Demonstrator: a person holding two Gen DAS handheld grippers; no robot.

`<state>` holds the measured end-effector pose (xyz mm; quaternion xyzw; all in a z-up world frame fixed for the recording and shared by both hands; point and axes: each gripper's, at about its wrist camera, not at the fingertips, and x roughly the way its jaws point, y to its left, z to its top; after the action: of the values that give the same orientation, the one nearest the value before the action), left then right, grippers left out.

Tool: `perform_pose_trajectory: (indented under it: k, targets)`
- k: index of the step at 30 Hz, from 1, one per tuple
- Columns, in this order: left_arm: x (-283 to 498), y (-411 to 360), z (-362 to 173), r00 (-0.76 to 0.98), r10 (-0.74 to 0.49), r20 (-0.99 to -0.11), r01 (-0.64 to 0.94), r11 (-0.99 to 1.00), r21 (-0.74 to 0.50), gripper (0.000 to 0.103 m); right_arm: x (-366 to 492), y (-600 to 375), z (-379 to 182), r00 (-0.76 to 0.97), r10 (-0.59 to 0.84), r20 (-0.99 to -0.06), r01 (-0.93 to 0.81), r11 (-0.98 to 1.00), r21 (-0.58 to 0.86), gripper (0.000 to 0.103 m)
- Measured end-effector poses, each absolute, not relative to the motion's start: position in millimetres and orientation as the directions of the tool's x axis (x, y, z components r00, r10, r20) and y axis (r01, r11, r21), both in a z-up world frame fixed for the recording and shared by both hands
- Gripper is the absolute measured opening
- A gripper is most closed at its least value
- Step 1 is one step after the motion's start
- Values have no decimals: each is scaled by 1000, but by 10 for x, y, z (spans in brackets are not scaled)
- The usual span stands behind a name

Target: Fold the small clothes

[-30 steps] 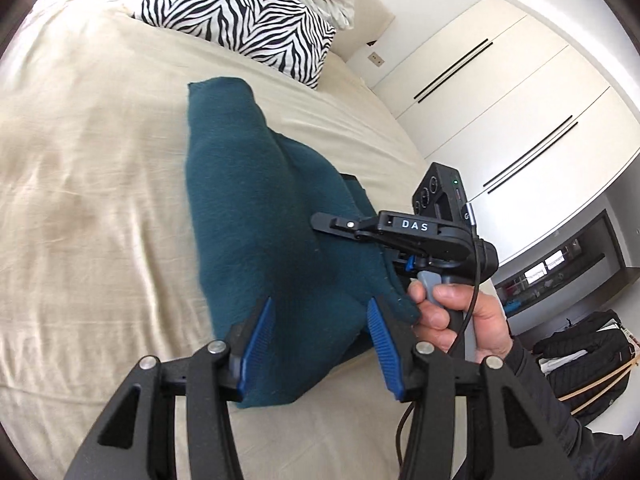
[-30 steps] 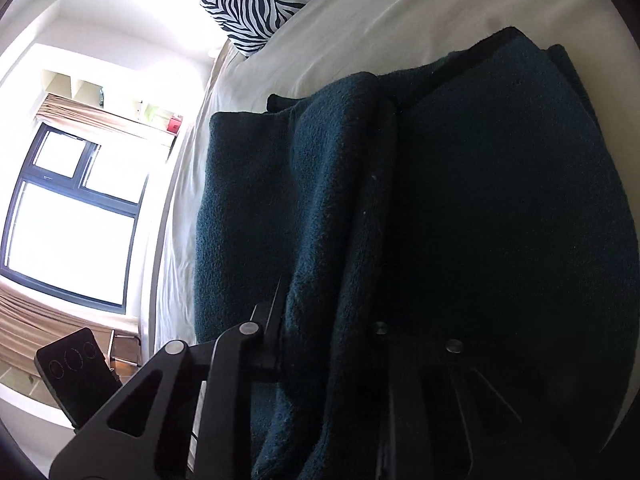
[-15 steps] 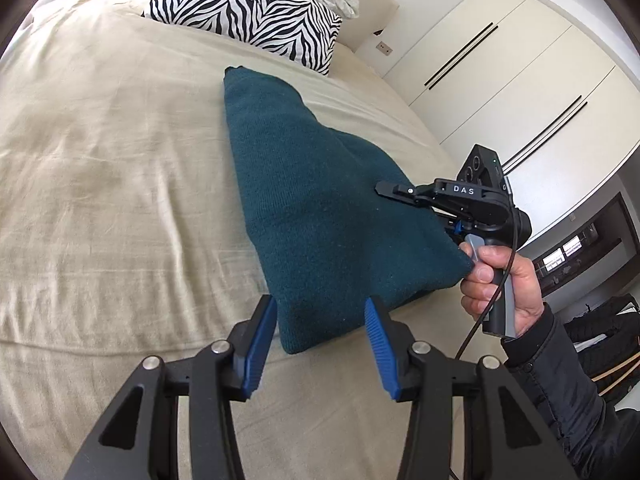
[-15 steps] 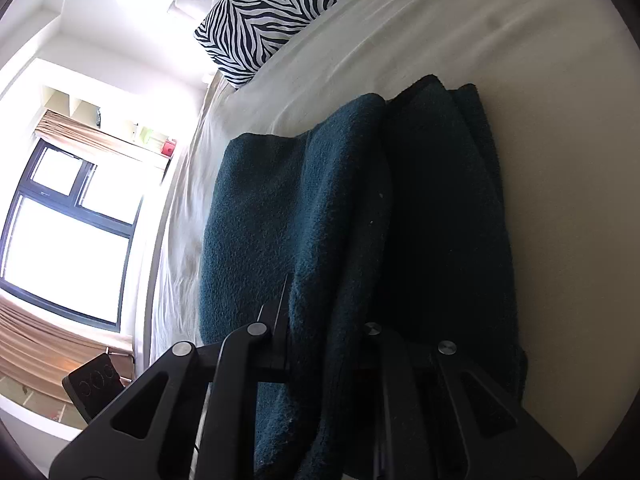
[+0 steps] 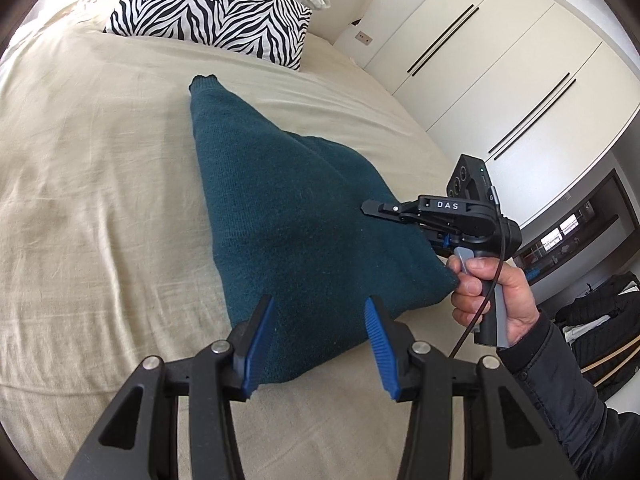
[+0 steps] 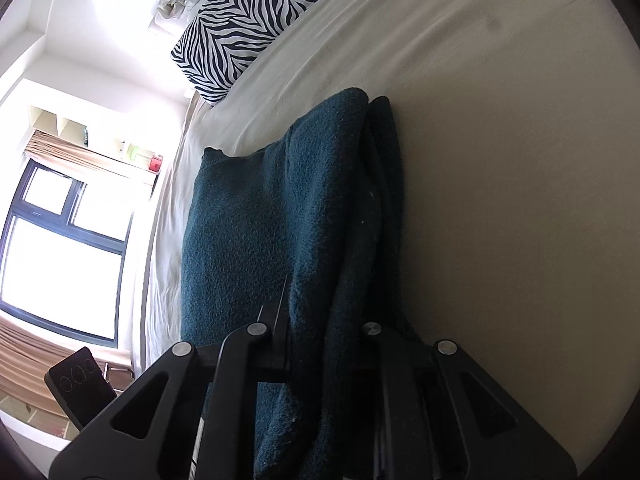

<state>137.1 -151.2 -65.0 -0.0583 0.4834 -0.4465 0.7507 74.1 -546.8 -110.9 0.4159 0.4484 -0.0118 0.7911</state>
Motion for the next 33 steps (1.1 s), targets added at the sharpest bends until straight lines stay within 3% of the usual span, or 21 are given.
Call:
perform_pose_trajectory:
  k: [6,11,14,17,21,24,33]
  targets:
    - [1467,-1660,-686,152,-695,-703,616,623,-482,52,575,-5615,-1229,625,400,-670,417,555,720,17]
    - [1553,-1701,-633,190,-690,-699,625,633,-455,55,284,-5567,-709,648,178,-741,458,686,565,22]
    - [1607,-1785,-622,207,-683,-700,634,639,-436,55,254,-5332,-454,693,244,-678,332,727,601,22]
    - [1631,-1883,-663,224,-668,-709,641,649,-410,55,353,-5018,-486,650,300,-698,247,785,568,22]
    - [1645,-1981,-783,215,-651,-728,652,651,-389,55,363,-5019,-951,563,310,-766,313,778,545,22]
    - [1630,-1977,-811,209,-654,-727,662,642,-387,55,186,-5182,-1095,628,369,-685,296,701,649,20]
    - [1828,-1924,-496,263,-693,-671,647,643,-411,58,47,-5362,-686,707,323,-629,276,693,666,22]
